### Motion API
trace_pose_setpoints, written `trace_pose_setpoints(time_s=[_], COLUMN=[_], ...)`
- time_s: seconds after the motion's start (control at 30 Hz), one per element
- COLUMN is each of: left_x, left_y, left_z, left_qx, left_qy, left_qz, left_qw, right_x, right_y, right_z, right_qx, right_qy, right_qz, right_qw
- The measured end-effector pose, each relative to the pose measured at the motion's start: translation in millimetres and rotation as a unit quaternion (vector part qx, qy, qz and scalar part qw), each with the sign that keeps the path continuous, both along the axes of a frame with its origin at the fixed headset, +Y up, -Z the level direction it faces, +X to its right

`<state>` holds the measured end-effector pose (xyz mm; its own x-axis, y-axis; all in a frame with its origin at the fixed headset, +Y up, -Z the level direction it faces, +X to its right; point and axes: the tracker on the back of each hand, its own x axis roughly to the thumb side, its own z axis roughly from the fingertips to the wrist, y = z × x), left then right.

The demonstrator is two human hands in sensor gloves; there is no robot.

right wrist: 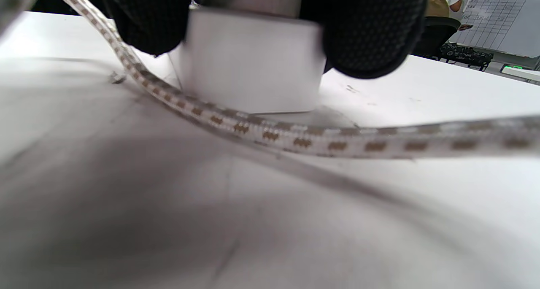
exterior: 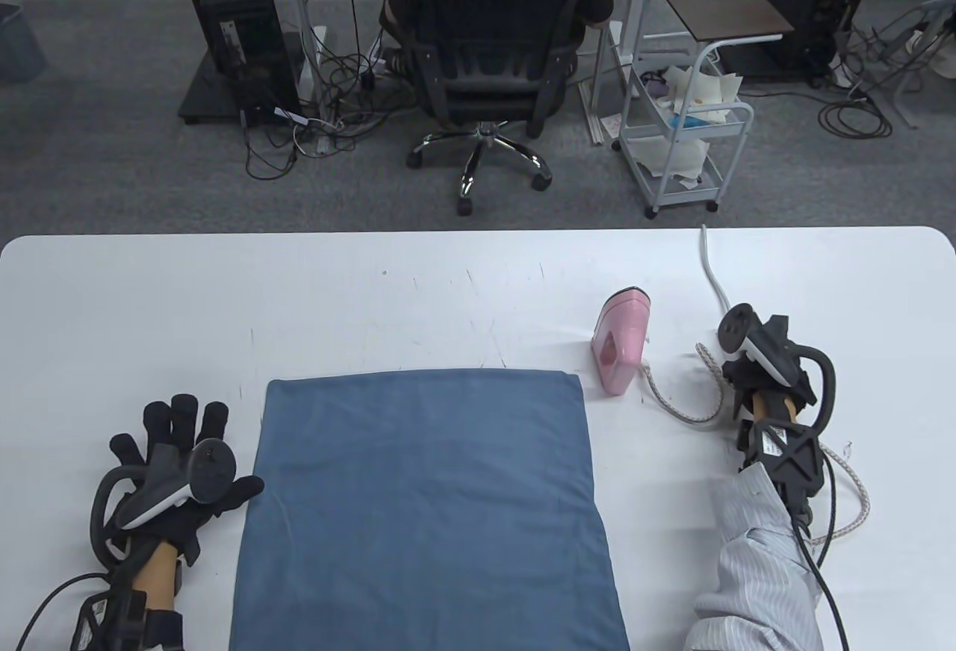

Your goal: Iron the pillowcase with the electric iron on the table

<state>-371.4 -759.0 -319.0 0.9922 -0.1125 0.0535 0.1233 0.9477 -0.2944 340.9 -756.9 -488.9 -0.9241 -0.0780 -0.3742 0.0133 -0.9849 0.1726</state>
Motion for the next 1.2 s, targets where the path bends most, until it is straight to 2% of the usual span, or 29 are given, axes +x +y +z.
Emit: trace_pose_setpoints(time_s=[1.2], left_x=[-1.9], left_y=[4.0], left_z=[1.3], left_qx=[0.013], left_qy=[0.0], left_qz=[-0.011], left_qw=[1.0], right_x=[-4.7], right_y=[5.0], right_z=[-8.6], right_qx=[-0.048], right_qy=[-0.018], right_qz=[-0.025], right_qw=[0.998])
